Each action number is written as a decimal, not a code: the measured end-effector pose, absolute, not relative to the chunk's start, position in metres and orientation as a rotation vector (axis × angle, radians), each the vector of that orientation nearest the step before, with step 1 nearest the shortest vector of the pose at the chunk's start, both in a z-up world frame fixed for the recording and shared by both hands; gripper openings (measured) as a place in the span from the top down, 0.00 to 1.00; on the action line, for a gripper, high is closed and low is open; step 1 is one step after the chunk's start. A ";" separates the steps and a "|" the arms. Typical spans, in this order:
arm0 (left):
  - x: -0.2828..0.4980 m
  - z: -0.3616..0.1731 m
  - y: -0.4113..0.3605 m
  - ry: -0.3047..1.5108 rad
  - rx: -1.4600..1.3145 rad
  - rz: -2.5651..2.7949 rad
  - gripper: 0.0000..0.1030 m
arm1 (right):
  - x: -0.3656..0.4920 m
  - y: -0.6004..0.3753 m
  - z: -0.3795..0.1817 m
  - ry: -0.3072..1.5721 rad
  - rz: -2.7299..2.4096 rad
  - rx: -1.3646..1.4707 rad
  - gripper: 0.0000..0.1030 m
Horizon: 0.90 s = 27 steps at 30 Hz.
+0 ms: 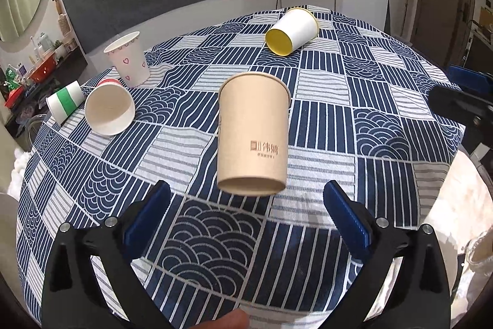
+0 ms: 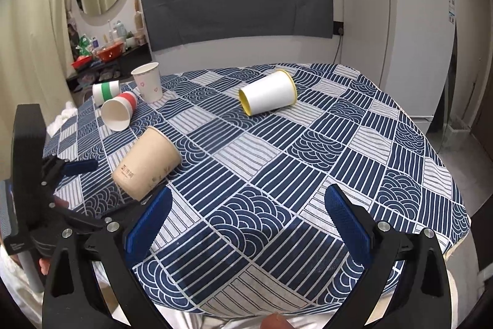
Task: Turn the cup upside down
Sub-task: 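Lift the tan kraft cup with the right gripper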
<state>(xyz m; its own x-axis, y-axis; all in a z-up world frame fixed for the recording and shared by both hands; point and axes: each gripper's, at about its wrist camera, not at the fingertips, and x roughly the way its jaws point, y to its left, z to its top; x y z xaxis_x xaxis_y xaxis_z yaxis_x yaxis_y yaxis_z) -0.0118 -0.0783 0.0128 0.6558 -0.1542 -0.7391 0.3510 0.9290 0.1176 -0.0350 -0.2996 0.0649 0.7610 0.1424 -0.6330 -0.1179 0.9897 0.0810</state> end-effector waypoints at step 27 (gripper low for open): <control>-0.019 -0.009 0.066 0.804 0.199 -0.168 0.06 | -0.019 -0.172 0.016 0.729 0.205 0.204 0.08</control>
